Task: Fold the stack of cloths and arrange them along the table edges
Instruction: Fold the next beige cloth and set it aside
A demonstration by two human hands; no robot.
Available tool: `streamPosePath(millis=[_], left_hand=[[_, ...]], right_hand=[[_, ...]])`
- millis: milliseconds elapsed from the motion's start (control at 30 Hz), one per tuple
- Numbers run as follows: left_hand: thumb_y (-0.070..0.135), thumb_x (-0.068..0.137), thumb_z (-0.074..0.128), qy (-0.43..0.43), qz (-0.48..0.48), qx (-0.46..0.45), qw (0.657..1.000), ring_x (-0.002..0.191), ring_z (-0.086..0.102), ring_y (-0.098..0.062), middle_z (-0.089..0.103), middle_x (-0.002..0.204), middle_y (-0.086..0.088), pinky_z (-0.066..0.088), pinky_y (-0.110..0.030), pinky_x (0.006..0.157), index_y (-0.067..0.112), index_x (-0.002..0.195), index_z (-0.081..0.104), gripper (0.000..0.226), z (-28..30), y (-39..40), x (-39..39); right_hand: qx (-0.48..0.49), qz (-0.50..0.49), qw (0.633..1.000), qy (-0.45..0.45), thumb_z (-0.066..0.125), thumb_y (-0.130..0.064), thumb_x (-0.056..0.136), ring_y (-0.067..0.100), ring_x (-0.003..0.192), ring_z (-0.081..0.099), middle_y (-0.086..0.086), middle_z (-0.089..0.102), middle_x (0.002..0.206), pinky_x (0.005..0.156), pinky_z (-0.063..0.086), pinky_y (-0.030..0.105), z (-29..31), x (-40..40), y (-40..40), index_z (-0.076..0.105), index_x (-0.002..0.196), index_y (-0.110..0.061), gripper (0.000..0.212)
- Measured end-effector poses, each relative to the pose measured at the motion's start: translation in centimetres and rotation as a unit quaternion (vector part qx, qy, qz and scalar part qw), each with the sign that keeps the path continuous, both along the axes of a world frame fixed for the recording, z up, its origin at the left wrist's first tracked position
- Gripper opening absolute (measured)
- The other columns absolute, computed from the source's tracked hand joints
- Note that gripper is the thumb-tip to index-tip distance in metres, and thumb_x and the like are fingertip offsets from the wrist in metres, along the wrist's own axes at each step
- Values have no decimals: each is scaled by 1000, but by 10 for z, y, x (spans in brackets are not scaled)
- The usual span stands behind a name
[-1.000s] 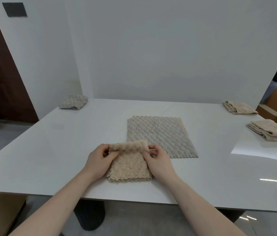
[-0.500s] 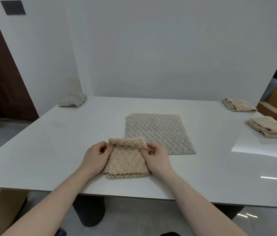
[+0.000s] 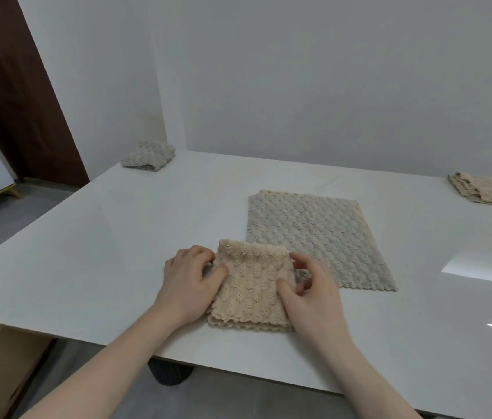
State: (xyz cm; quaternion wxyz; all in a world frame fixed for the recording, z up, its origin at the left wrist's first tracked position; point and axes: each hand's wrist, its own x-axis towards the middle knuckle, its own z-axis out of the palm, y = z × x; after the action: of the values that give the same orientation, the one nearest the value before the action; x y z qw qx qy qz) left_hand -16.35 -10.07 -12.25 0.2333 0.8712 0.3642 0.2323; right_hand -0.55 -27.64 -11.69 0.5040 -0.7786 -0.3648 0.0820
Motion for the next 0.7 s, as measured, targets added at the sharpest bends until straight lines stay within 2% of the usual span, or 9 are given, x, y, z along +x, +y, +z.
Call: streamPosePath(millis=[100, 167, 233, 333, 400, 500, 600, 700], left_hand=[[58, 95, 45, -24, -12, -1, 1000, 87, 46, -9, 50, 77, 11, 35, -37, 87, 29, 66, 37, 41, -4, 2, -2], [61, 93, 41, -38, -13, -4, 999, 85, 47, -4, 48, 71, 9, 34, -35, 83, 27, 66, 35, 44, -7, 4, -3], [58, 95, 46, -53, -18, -9, 998, 82, 47, -2, 46, 67, 10, 33, -34, 79, 29, 64, 32, 44, -9, 4, -2], [53, 96, 54, -69, -14, -49, 996, 82, 48, -1, 49, 69, 21, 34, -32, 78, 33, 63, 31, 45, -11, 4, -1], [59, 92, 58, -65, -1, -94, 993, 90, 51, -4, 53, 73, 21, 38, -32, 80, 34, 65, 40, 40, -9, 5, -2], [67, 83, 62, -21, 11, -161, 987, 100, 53, -13, 58, 90, 17, 42, -31, 87, 38, 74, 51, 32, 0, 4, -3], [49, 80, 69, 34, 21, -243, 969, 102, 51, -10, 57, 97, 15, 42, -28, 89, 37, 84, 55, 20, 24, -5, 0], [33, 87, 68, 43, 59, -338, 938, 87, 58, -11, 62, 90, 11, 43, -23, 72, 29, 93, 56, 13, 69, -23, -3]], right_hand=[[-27, 5, 1000, -13, 74, -30, 85, 2, 83, 59, -24, 63, 105, 70, 42, 14, -1, -1, 3, 62, 117, -44, 37], [-27, 6, 1000, -15, 75, -31, 86, 0, 88, 59, -24, 64, 101, 70, 42, 11, -3, -1, 3, 62, 115, -45, 36], [-24, 6, 1000, -10, 76, -32, 86, -1, 90, 60, -24, 65, 100, 72, 43, 13, -6, -1, 4, 62, 116, -46, 37], [-39, -3, 999, 3, 78, -32, 85, 1, 91, 60, -23, 65, 102, 74, 44, 15, -9, -1, 8, 61, 120, -45, 41], [-56, -18, 998, 19, 79, -29, 85, 4, 87, 61, -22, 65, 98, 72, 44, 12, -8, -1, 11, 62, 119, -44, 40], [-85, -37, 993, 79, 77, -23, 88, 3, 81, 62, -19, 69, 89, 68, 45, 7, 0, -1, 14, 69, 114, -36, 30], [-114, -35, 979, 168, 74, -26, 93, 4, 80, 65, -16, 72, 87, 71, 51, 14, 22, -2, 15, 71, 109, -34, 19], [-145, -27, 959, 244, 72, -28, 94, 3, 87, 68, -13, 74, 93, 80, 56, 20, 58, -8, 13, 71, 106, -35, 14]])
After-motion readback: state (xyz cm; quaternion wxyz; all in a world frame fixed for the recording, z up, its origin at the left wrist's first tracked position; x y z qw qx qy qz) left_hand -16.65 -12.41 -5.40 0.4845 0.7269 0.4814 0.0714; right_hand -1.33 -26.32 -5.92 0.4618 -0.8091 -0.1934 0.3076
